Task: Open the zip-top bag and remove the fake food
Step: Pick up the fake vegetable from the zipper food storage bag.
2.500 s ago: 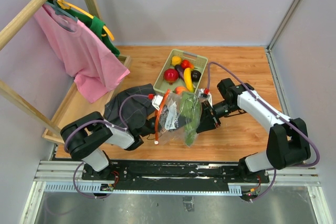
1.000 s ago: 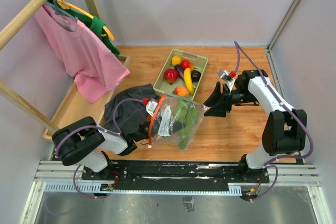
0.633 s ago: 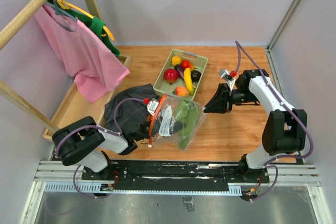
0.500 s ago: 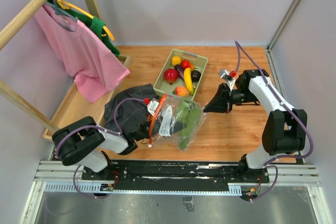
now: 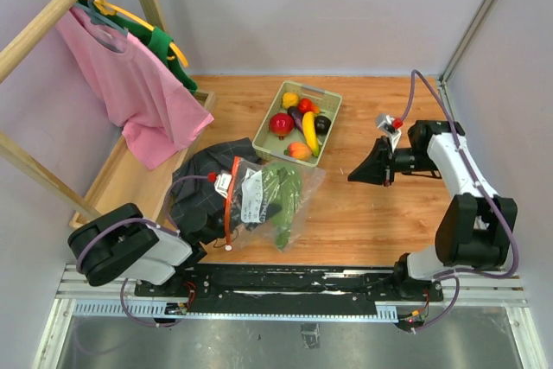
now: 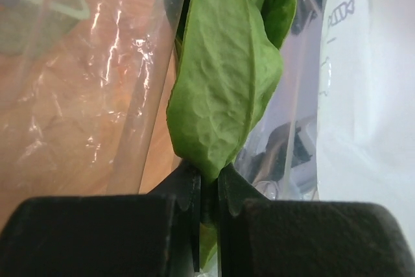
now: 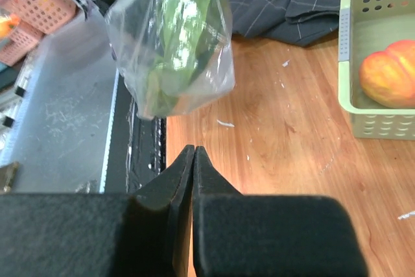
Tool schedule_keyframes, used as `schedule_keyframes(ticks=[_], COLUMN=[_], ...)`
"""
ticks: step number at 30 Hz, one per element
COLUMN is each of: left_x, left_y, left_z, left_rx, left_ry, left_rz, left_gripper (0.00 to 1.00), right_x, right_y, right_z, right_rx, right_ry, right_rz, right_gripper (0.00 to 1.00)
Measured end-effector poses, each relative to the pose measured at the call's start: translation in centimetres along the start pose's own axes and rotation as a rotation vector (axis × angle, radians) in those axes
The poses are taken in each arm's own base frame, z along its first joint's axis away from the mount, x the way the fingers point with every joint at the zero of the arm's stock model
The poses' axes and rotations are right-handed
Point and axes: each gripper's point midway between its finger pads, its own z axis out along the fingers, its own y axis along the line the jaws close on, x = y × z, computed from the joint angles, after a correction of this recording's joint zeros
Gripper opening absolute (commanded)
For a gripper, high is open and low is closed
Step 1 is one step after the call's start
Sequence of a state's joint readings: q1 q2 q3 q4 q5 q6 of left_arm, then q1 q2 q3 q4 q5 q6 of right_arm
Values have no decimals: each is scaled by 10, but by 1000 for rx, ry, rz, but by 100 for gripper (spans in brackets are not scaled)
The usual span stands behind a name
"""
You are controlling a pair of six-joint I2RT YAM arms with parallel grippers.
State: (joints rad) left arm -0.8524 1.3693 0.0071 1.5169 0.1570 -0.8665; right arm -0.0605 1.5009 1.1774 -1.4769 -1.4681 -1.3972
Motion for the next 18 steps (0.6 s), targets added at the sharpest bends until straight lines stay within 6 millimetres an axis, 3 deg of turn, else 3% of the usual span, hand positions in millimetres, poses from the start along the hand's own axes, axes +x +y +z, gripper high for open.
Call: schedule_keyframes(ticks=[1,3,5,6,9,13,18], left_x=[-3,-12,-21,-24,-25,-26,-30], left_y=[-2,-10,-19,-23,-34,-46,-52], left_z=[0,0,0,-1,0,14,20], left_rx=[6,27,56,71,112,143,147], left_ry=[-12,-46,-75,-83,-66,4,53], left_rz=[-2,1,13,23,82,208,372], left_gripper=[0,0,0,0,0,0,0], right_x=[3,13,22,23,19,-4,-28], right_y=[0,-1,-2,-3,-3,7,29], right_z=[-1,-2,-4,-6,-7,-8,13], right_rx=[10,45,94,126,184,225,67], right_ry=[10,45,79,95,126,109,112], right_rz=[-6,-27,-54,-100,-236,-468,-543], right_gripper=[6,51,86,98,99,99,91])
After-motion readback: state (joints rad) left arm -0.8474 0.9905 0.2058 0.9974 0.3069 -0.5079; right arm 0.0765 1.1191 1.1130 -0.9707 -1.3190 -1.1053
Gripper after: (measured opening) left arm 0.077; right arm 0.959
